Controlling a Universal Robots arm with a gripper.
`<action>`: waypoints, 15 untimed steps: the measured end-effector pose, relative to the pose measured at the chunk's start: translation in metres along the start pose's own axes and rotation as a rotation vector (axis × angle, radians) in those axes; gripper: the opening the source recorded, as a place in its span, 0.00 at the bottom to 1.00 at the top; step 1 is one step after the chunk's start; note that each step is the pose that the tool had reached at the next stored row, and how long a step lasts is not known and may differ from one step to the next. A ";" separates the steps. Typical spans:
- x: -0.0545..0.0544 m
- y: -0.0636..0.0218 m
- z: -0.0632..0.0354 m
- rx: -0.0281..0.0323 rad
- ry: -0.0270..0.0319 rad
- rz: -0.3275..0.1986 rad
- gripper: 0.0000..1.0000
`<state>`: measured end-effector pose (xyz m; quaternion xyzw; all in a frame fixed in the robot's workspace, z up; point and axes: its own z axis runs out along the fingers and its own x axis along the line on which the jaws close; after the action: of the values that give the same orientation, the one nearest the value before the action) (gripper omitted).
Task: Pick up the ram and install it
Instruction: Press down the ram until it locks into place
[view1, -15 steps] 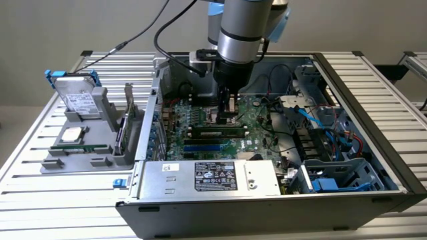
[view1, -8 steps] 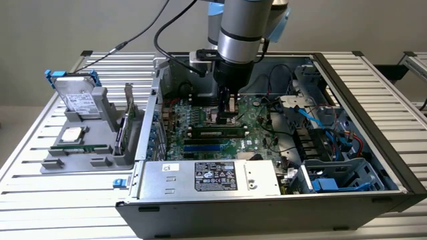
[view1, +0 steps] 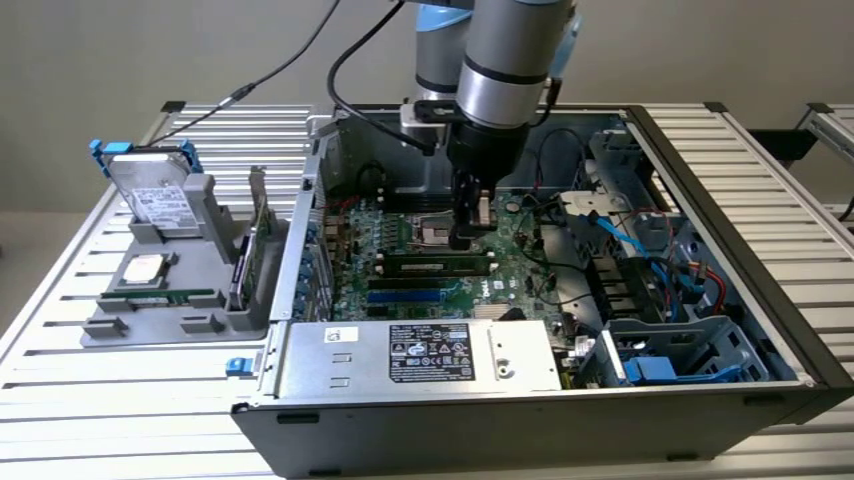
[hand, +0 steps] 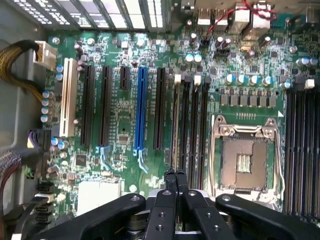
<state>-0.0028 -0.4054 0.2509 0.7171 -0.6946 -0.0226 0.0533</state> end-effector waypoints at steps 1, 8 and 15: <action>0.000 -0.0027 -0.0001 0.0005 0.0000 0.000 0.10; 0.000 -0.0069 0.0079 0.0060 0.0002 0.000 0.10; -0.001 -0.0078 0.0156 0.0060 0.0003 0.000 0.10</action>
<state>0.0032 -0.4051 0.2345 0.7171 -0.6948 -0.0204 0.0512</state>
